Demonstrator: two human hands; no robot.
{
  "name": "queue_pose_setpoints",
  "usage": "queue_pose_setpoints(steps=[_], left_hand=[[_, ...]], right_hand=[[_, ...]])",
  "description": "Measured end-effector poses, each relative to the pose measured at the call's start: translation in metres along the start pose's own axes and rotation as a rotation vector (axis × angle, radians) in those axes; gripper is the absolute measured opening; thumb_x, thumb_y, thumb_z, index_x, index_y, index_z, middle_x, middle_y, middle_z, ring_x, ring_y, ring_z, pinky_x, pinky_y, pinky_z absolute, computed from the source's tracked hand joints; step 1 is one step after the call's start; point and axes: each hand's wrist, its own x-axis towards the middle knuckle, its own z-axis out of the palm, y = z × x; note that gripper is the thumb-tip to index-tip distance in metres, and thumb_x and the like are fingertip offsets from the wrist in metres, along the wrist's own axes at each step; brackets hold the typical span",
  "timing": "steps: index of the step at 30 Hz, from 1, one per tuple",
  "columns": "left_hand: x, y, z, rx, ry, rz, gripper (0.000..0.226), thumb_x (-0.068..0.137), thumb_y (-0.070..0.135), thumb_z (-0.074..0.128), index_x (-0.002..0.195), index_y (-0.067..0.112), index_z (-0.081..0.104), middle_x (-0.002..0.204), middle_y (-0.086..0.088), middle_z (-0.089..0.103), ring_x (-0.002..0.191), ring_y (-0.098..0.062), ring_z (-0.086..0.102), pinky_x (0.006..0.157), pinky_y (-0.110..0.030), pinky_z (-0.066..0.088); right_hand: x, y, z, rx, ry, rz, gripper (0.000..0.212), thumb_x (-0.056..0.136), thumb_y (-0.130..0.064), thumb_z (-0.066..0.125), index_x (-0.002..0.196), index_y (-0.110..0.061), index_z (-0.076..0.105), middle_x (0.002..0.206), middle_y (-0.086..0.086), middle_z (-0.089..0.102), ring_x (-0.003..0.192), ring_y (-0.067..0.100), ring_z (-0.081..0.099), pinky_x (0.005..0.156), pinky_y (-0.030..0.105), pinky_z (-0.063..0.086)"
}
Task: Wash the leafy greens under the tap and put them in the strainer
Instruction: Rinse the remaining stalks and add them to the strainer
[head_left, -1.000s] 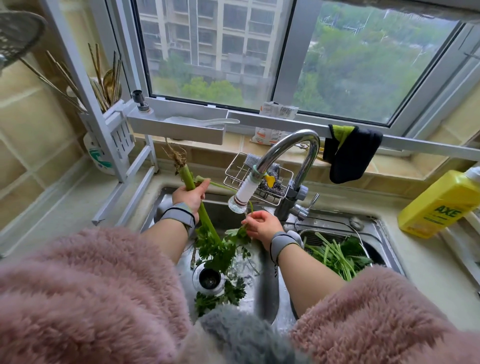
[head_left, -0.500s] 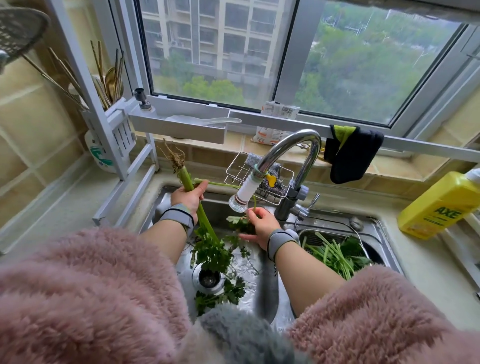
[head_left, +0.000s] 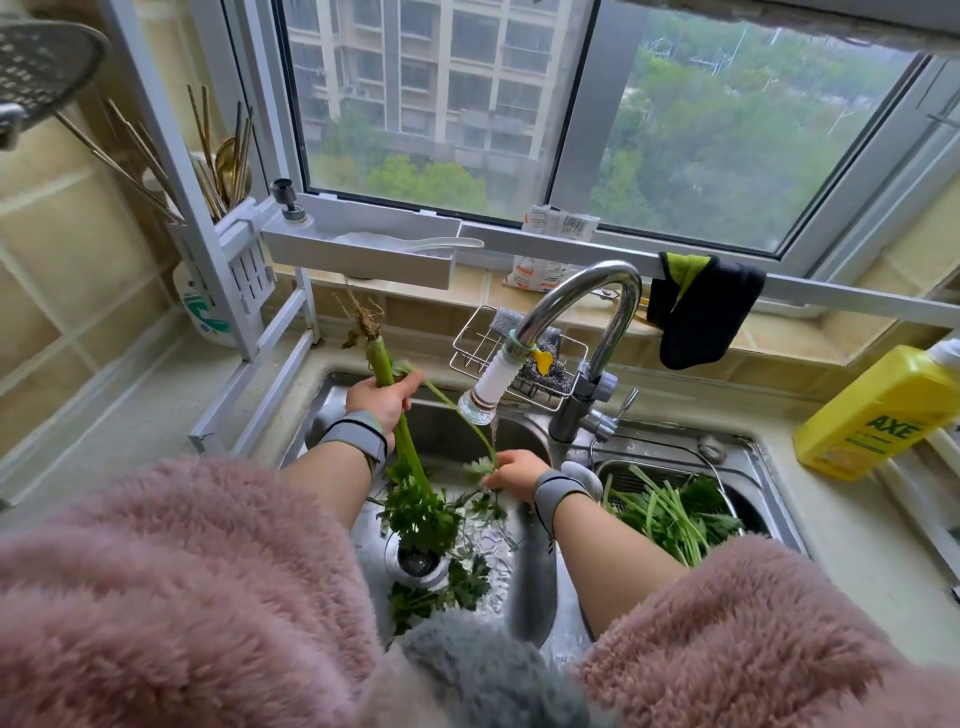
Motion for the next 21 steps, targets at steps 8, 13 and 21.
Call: queue_pose_setpoints(steps=[8, 13, 21], left_hand=[[-0.009, -0.016, 0.02, 0.267, -0.262, -0.076, 0.032, 0.08, 0.024, 0.072, 0.059, 0.013, 0.051, 0.059, -0.004, 0.047, 0.057, -0.017, 0.041, 0.057, -0.026, 0.033], [-0.011, -0.023, 0.025, 0.338, -0.323, -0.133, 0.017, 0.08, 0.021, 0.073, 0.075, 0.011, 0.061, 0.067, -0.004, 0.052, 0.062, -0.016, 0.046, 0.067, -0.027, 0.039], [-0.017, -0.033, 0.023, 0.385, -0.341, -0.23, 0.01, 0.088, 0.013, 0.057, 0.089, 0.003, 0.053, 0.074, -0.005, 0.049, 0.078, -0.02, 0.047, 0.072, -0.029, 0.035]], right_hand=[[-0.022, -0.021, -0.006, 0.388, 0.089, -0.297, 0.012, 0.091, -0.011, 0.056, 0.091, -0.009, 0.068, 0.076, -0.001, 0.065, 0.066, 0.009, 0.056, 0.067, 0.02, 0.044], [-0.017, -0.002, -0.005, 0.276, 0.123, -0.278, 0.017, 0.095, -0.014, 0.051, 0.082, -0.017, 0.061, 0.063, 0.0, 0.062, 0.051, 0.007, 0.058, 0.067, 0.03, 0.052], [-0.018, 0.002, -0.004, 0.262, 0.127, -0.176, 0.027, 0.095, -0.013, 0.05, 0.07, -0.02, 0.054, 0.066, -0.003, 0.059, 0.058, 0.009, 0.052, 0.059, 0.021, 0.043]])
